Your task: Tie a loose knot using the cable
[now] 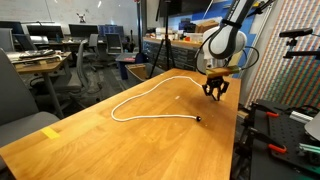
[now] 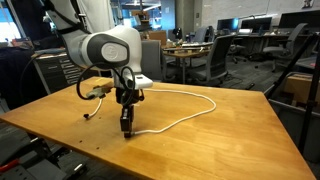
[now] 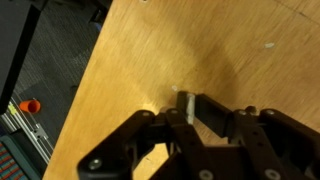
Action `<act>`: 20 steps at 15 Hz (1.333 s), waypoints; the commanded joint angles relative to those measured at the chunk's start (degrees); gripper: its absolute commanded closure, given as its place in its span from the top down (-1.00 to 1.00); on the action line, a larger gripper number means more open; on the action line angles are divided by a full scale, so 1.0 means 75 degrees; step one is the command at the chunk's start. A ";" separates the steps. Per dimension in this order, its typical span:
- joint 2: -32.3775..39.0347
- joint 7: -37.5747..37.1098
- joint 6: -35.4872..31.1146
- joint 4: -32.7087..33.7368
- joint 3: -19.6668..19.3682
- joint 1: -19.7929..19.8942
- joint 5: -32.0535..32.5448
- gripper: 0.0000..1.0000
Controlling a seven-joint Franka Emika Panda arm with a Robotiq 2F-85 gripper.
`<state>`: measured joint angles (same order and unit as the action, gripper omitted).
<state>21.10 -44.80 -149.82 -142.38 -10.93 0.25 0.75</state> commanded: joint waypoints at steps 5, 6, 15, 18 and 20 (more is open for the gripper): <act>-0.0442 0.0421 -0.0160 -0.0058 0.0055 -0.0176 -0.0019 -0.94; -0.0715 0.0361 -0.0222 -0.0161 0.0046 -0.0344 0.0128 -0.94; -0.2366 -0.2424 -0.0202 0.0008 0.1165 -0.2122 0.3672 -0.94; -0.1671 -0.3701 0.0690 0.0908 0.2117 -0.2533 0.4557 -0.94; -0.0979 -0.4202 0.1488 0.1461 0.2430 -0.2702 0.4715 -0.94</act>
<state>6.08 -71.15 -145.43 -138.73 4.56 -18.69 33.25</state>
